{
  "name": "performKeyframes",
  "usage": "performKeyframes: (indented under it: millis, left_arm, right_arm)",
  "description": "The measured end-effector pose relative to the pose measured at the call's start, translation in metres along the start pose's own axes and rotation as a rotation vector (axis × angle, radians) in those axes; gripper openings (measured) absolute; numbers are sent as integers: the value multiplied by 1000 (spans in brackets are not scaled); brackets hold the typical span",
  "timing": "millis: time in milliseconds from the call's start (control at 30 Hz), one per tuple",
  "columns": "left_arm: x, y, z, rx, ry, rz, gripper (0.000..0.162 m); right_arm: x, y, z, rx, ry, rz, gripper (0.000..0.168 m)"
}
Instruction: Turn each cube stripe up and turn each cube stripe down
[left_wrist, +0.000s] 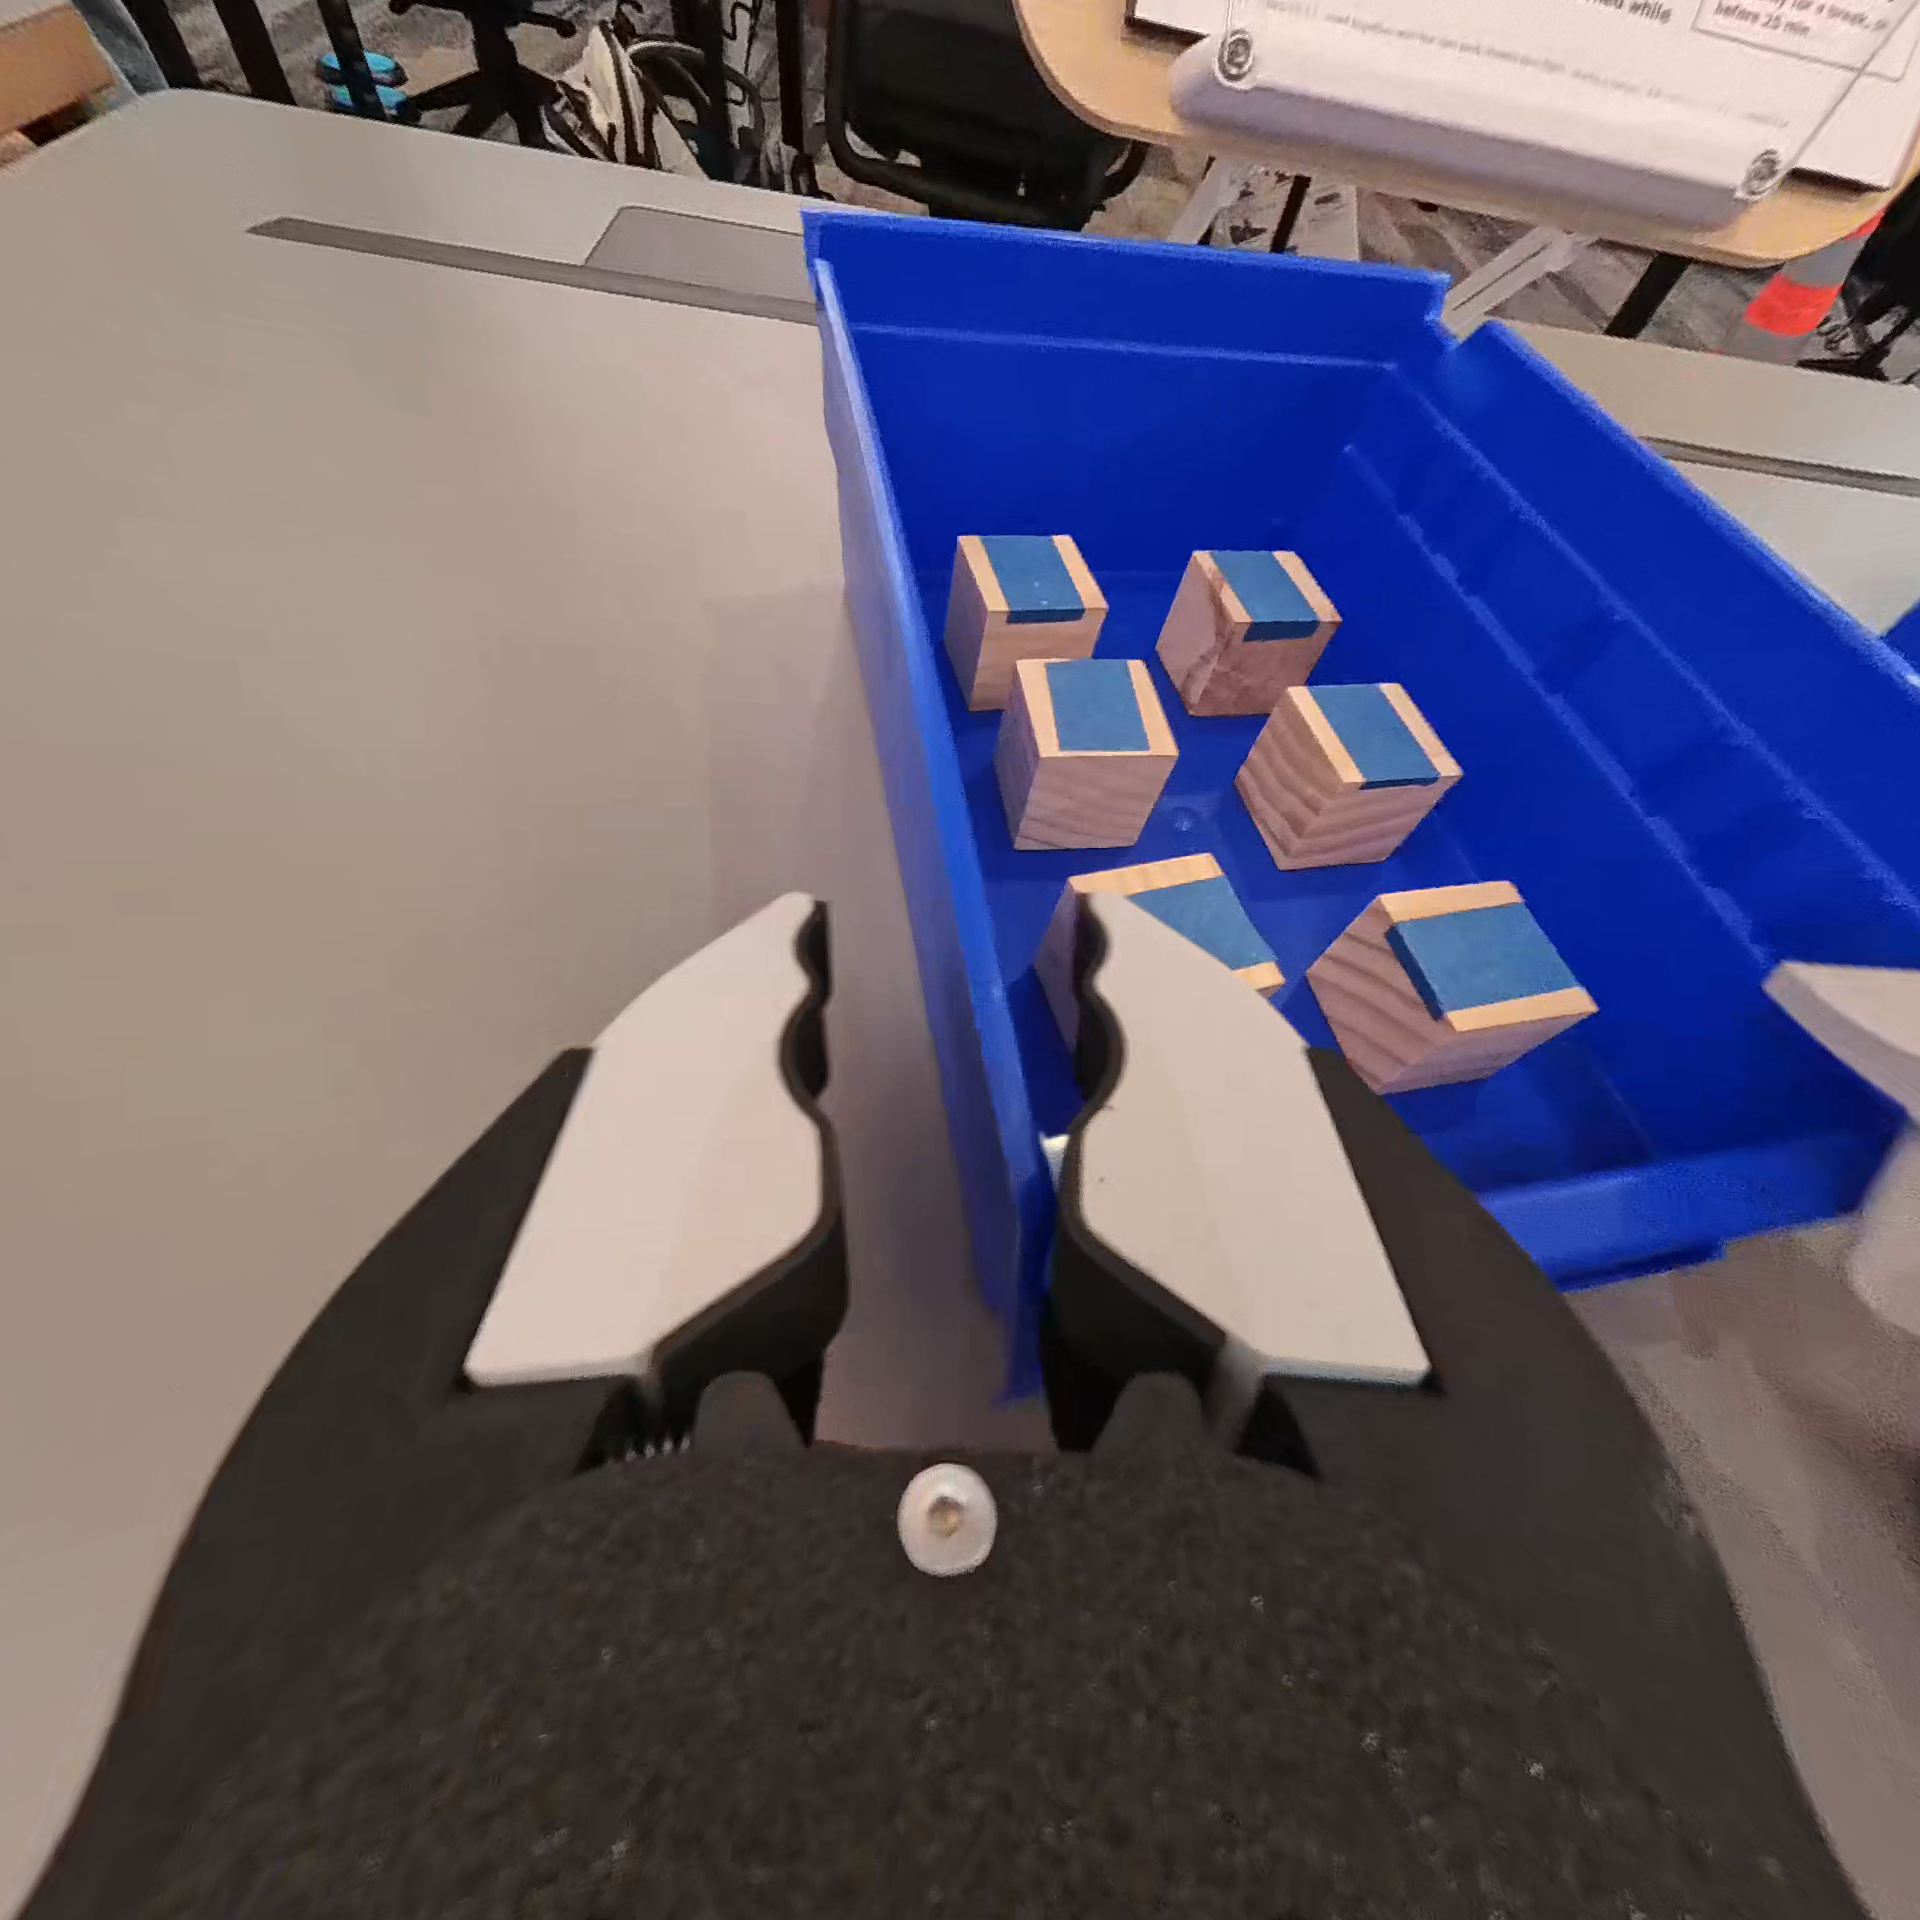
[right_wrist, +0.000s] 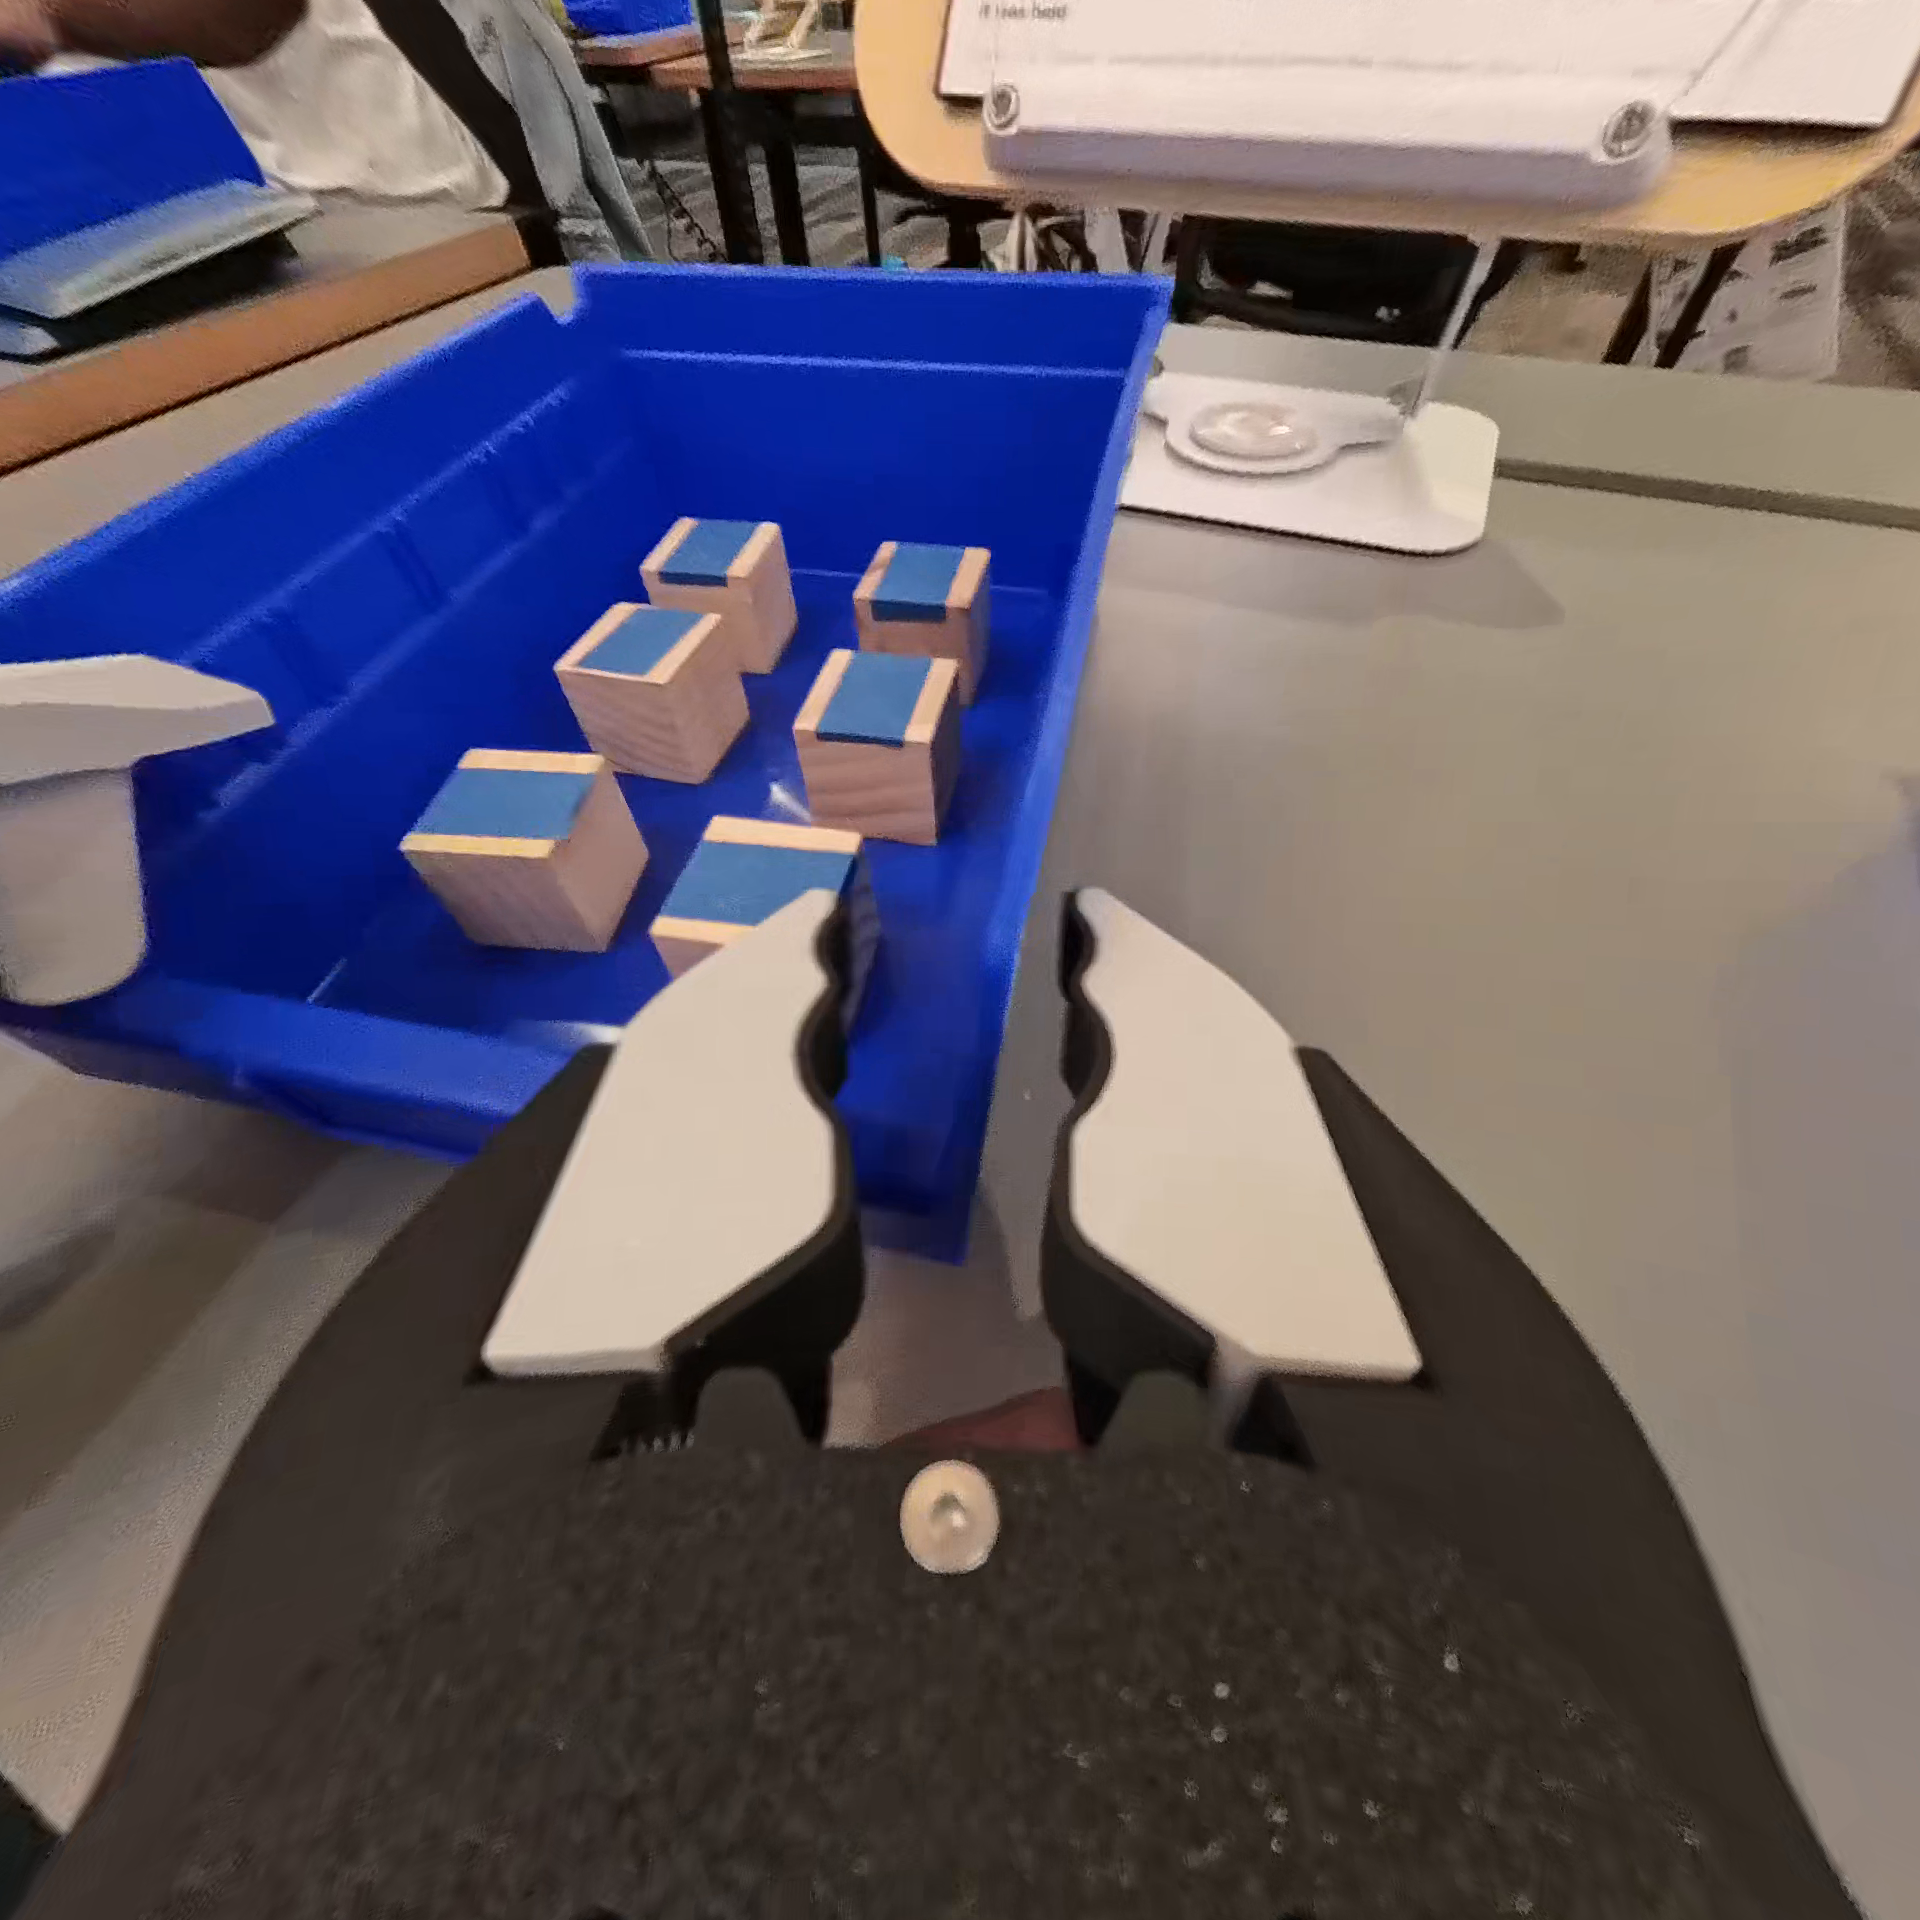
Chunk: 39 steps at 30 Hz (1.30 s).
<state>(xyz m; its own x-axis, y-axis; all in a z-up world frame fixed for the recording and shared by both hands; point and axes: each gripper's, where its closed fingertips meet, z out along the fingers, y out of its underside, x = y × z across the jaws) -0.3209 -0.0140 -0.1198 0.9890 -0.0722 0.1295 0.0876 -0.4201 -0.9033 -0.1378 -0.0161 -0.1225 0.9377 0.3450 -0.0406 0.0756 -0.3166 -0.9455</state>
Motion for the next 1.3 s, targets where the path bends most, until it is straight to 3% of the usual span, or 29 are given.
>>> performKeyframes:
  millis: [33, 167, 333, 700, 967, 1133, 1233, 1300]
  left_arm:
    - [6, 0, 0, -4, 37, -11, 26]
    - [-1, -2, 2, -19, -49, 18, 4]
    - [-39, -15, 5, -33, -77, 48, 3]
    - [-203, -68, 24, -16, -102, 95, 3]
    - [-248, -64, 58, -30, -64, 75, 3]
    - [-249, -65, 60, -16, -42, 43, 5]
    - [-266, -64, 51, -64, -152, 52, 39]
    - [-268, -73, 31, -30, -188, 33, 46]
  right_arm:
    - [-3, -3, 1, 18, -15, 3, 27]
    - [4, -5, -1, 2, 55, 111, 5]
    - [-28, -16, 13, 24, 117, 160, 3]
    - [-171, -60, 100, 42, 120, 168, 5]
    - [-199, -51, 149, -20, 88, 198, 8]
    - [-203, -50, 148, -5, -20, 187, 14]
    - [-200, -55, 131, -18, -131, 138, 22]
    - [-191, -62, 107, -2, -213, 99, 32]
